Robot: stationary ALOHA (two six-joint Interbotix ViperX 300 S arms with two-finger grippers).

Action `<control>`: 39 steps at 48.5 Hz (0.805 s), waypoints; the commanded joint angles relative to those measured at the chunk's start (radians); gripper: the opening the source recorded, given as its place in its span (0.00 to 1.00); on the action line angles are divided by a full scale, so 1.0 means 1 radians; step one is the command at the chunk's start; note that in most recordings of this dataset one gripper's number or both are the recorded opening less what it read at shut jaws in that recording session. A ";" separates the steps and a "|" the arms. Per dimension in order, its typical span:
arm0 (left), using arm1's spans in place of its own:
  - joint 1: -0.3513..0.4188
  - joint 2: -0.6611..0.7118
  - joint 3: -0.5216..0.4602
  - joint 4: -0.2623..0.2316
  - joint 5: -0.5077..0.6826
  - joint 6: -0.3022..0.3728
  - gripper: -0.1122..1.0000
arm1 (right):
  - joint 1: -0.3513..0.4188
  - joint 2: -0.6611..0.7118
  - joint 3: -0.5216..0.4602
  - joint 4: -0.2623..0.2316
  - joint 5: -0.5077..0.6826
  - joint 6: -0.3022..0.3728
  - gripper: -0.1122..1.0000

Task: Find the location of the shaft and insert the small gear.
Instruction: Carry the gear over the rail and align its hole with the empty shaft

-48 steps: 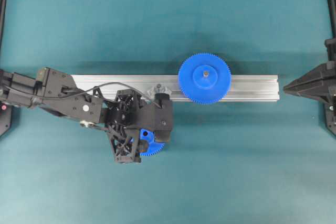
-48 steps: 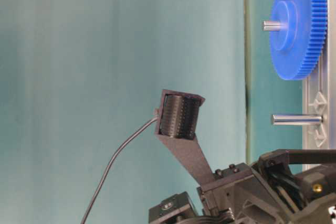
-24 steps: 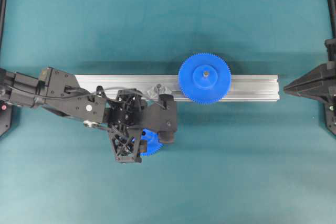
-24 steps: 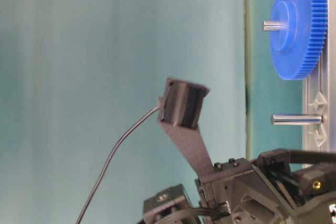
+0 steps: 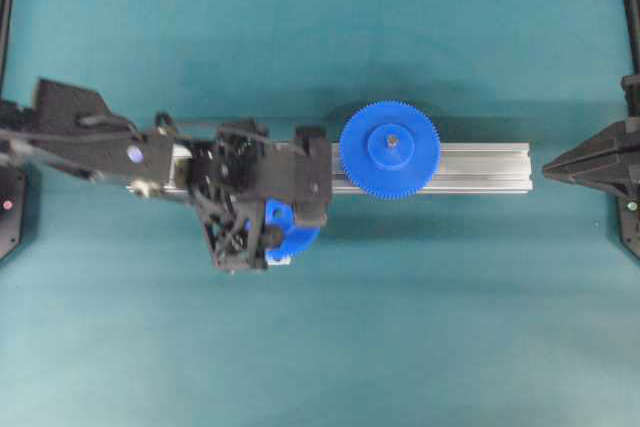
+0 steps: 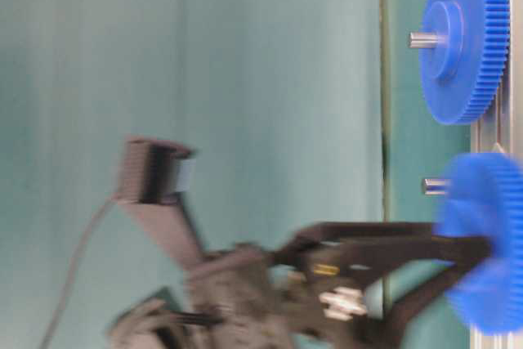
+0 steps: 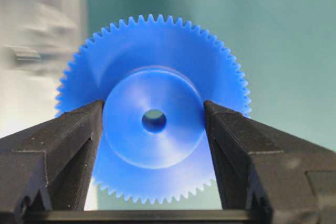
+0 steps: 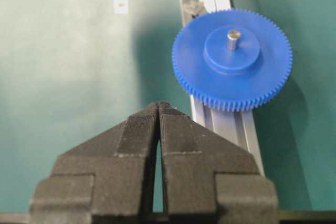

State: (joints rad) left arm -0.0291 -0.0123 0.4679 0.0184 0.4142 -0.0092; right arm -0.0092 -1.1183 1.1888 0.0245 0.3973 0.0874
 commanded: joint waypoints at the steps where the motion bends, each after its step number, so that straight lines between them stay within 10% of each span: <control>1: 0.017 -0.051 -0.038 0.003 0.003 0.037 0.69 | -0.002 0.005 -0.009 0.002 -0.005 0.009 0.14; 39: 0.092 0.029 -0.080 0.005 -0.014 0.161 0.69 | -0.012 -0.018 0.006 0.000 -0.006 0.009 0.14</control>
State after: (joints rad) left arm 0.0614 0.0153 0.4203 0.0199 0.4096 0.1503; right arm -0.0138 -1.1428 1.2042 0.0245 0.3958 0.0874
